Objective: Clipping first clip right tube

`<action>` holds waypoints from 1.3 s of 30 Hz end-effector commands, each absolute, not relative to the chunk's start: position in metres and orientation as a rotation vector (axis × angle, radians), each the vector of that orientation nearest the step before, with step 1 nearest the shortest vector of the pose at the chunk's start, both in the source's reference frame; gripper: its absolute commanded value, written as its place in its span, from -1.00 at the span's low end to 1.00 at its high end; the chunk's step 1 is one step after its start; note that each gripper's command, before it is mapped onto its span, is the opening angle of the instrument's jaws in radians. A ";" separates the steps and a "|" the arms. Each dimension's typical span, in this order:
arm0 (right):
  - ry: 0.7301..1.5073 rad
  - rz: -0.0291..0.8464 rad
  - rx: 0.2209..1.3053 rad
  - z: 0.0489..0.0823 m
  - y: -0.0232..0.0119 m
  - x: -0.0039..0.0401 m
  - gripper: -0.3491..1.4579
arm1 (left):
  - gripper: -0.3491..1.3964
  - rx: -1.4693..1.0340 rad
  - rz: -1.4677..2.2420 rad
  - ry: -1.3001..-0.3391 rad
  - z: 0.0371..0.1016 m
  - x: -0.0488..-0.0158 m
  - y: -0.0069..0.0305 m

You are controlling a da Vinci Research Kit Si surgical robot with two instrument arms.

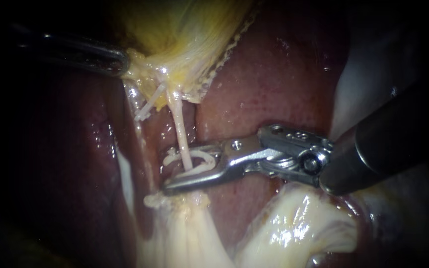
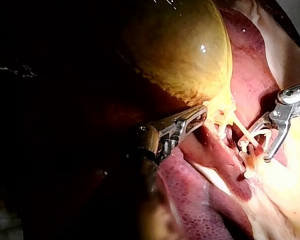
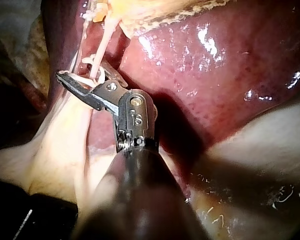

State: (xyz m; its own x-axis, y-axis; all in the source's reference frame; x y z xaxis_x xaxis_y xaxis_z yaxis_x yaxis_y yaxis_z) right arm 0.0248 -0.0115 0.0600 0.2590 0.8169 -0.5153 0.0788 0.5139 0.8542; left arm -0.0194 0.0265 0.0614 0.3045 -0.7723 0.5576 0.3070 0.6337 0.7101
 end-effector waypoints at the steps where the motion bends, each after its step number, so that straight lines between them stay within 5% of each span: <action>1: 1.224 0.609 0.936 0.0597 -0.0117 0.0248 -0.07 | -1.00 0.533 -0.761 -1.029 0.0615 -0.0194 0.0265; 26: 1.187 0.551 1.037 0.0583 -0.0148 0.0239 -0.17 | -1.00 0.533 -0.759 -1.026 0.0615 -0.0194 0.0265; 36: 1.165 0.585 1.063 0.0582 -0.0145 0.0239 -0.52 | -1.00 0.533 -0.759 -1.026 0.0616 -0.0194 0.0265; 39: 1.155 0.597 1.075 0.0584 -0.0144 0.0239 -0.79 | -1.00 0.533 -0.759 -1.026 0.0616 -0.0194 0.0265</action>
State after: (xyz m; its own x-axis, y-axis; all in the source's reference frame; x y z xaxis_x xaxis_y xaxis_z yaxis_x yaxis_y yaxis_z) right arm 0.0239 -0.0143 0.0584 0.3367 0.8387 -0.4280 0.1350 0.4069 0.9035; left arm -0.0194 0.0265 0.0616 0.3076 -0.7719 0.5565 0.3067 0.6340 0.7099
